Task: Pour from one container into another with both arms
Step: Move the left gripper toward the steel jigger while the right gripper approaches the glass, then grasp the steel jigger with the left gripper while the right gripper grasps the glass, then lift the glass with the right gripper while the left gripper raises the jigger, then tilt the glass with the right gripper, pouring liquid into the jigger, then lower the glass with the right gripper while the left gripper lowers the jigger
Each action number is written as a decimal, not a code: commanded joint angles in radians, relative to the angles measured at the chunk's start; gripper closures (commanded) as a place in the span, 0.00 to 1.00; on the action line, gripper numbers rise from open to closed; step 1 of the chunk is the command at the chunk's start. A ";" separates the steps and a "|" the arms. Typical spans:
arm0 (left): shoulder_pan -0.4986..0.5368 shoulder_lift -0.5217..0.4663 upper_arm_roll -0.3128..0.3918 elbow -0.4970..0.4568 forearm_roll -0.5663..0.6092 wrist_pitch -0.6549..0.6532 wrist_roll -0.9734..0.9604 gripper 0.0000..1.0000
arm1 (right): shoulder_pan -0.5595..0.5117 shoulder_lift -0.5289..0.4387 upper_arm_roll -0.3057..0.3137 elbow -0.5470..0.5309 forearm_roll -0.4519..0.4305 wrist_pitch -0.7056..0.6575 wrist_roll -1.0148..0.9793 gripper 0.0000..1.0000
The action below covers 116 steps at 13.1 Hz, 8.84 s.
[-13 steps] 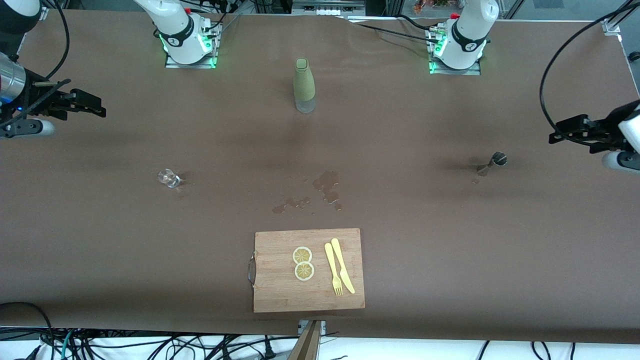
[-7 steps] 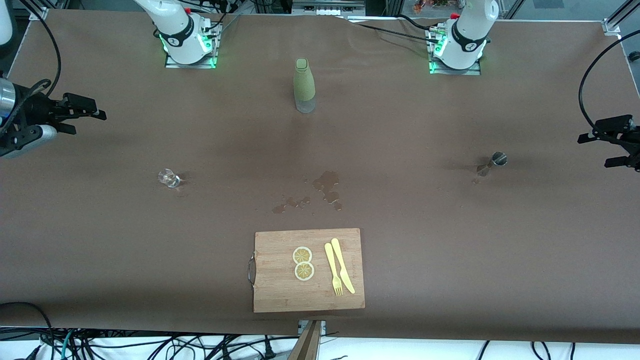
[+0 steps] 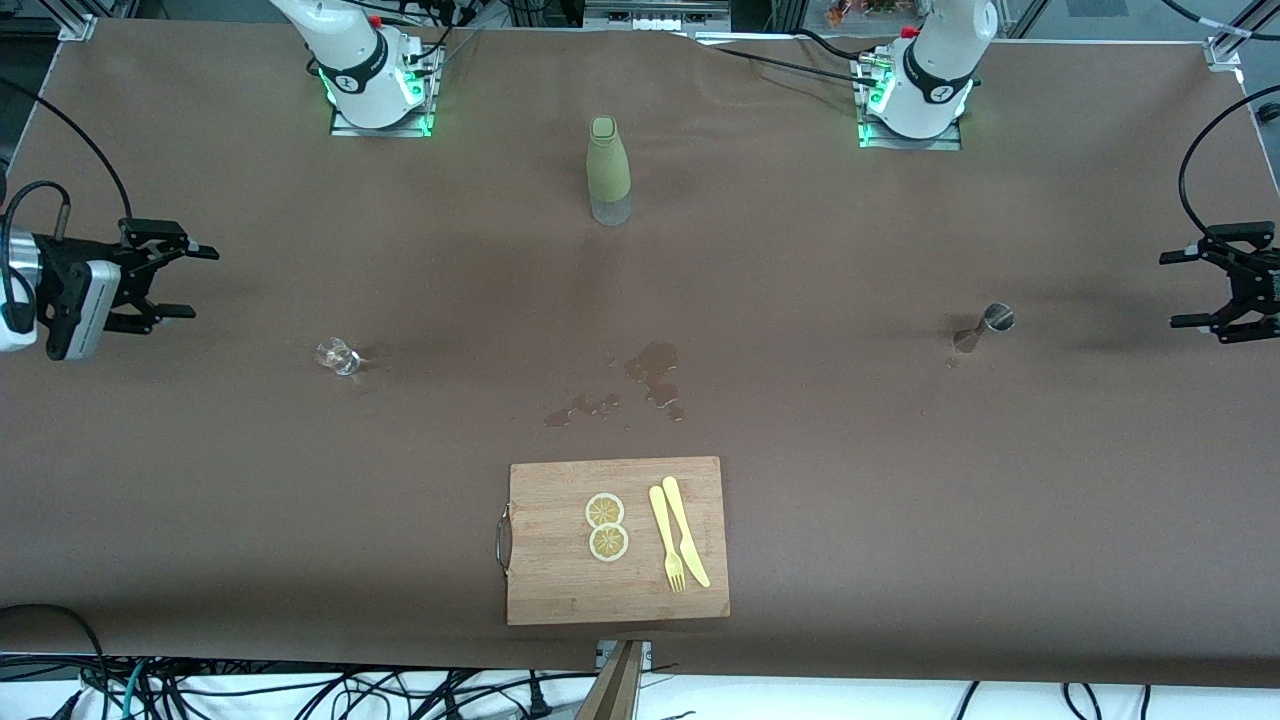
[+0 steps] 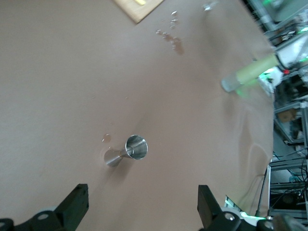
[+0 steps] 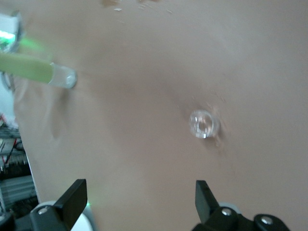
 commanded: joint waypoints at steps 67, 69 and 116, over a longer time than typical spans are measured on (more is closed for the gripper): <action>-0.646 0.508 -0.274 0.003 -1.109 0.416 0.730 1.00 | 0.552 0.468 0.317 0.330 0.654 0.735 -0.237 1.00; -0.654 0.511 -0.286 0.021 -1.114 0.448 0.727 1.00 | 0.571 0.468 0.319 0.331 0.537 0.764 -0.147 1.00; -0.604 0.525 -0.291 0.075 -1.084 0.401 0.746 1.00 | 0.488 0.400 0.316 0.293 0.456 0.609 -0.088 1.00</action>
